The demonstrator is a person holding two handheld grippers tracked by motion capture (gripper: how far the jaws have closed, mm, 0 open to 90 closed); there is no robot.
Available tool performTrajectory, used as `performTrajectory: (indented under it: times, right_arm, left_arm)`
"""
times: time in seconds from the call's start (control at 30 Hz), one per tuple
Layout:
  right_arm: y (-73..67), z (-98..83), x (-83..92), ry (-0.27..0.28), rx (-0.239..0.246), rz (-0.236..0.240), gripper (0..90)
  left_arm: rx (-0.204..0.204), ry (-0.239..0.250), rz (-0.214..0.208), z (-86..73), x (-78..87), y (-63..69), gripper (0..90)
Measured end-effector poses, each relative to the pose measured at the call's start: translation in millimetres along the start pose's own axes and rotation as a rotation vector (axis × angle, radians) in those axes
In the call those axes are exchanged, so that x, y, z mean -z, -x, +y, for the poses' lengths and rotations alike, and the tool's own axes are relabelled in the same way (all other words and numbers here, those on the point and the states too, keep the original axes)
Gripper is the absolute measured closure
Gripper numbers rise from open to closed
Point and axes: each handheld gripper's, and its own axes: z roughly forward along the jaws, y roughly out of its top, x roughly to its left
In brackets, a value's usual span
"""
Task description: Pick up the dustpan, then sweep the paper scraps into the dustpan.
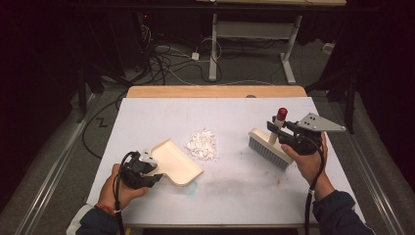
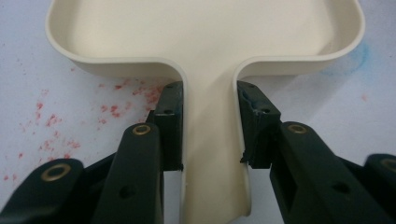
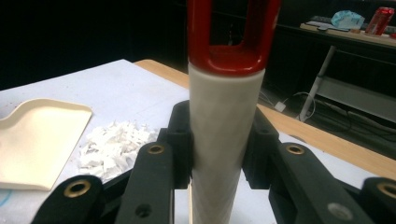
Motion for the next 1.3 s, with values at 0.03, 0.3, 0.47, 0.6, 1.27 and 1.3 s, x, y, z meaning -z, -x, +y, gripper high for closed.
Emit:
performTrajectory:
  times: [0.03, 0.3, 0.47, 0.6, 1.27, 1.3]
  right_arm:
    - [0.4, 2.4, -3.1, 0.001, -0.004, 0.000, 70.8]
    - [0.7, 14.5, -16.9, 0.017, -0.001, 0.017, 70.8]
    - [-2.5, 21.0, -31.9, 0.004, 0.015, 0.022, 70.7]
    - [-6.2, 26.0, -42.1, 0.005, 0.037, 0.016, 70.7]
    - [-11.8, 48.6, -119.4, -0.064, 0.037, -0.007, 70.7]
    - [-13.6, 50.0, -125.9, -0.066, 0.036, -0.026, 70.7]
  left_arm:
    - [0.000, 0.001, 0.000, -0.2, 0.0, 0.0, 63.8]
    - [0.004, 0.001, -0.010, -0.7, -1.3, -1.8, 63.8]
    - [-0.005, -0.006, -0.008, -0.5, -2.2, -2.3, 63.8]
    - [-0.004, -0.007, -0.010, 0.9, -2.4, -2.4, 63.8]
    - [-0.009, -0.021, -0.012, 2.8, -8.3, -3.7, 63.8]
    - [-0.012, -0.026, -0.010, 3.0, -8.2, -3.5, 63.8]
